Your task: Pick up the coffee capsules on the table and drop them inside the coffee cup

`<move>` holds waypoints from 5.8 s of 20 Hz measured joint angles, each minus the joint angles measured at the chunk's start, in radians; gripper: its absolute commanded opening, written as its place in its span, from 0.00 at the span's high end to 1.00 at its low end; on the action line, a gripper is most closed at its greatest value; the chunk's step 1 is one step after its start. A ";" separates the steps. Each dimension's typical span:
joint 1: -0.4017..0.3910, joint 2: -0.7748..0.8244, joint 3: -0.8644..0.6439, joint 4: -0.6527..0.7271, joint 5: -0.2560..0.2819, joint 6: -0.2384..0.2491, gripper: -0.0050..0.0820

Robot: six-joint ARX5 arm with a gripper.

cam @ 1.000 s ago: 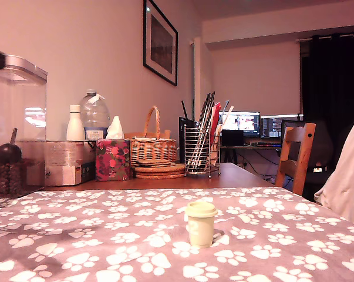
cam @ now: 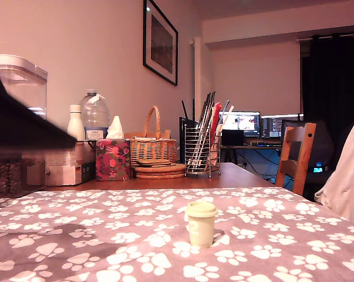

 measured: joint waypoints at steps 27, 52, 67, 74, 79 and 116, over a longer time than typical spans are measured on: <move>-0.108 0.609 0.145 0.378 -0.035 0.014 0.23; -0.178 0.882 0.408 0.307 -0.107 0.029 0.23; -0.179 0.940 0.474 0.250 -0.142 0.030 0.39; -0.179 0.940 0.474 0.246 -0.150 0.030 0.74; -0.179 0.940 0.474 0.247 -0.150 0.044 0.86; -0.116 0.451 0.305 0.079 -0.241 0.011 0.88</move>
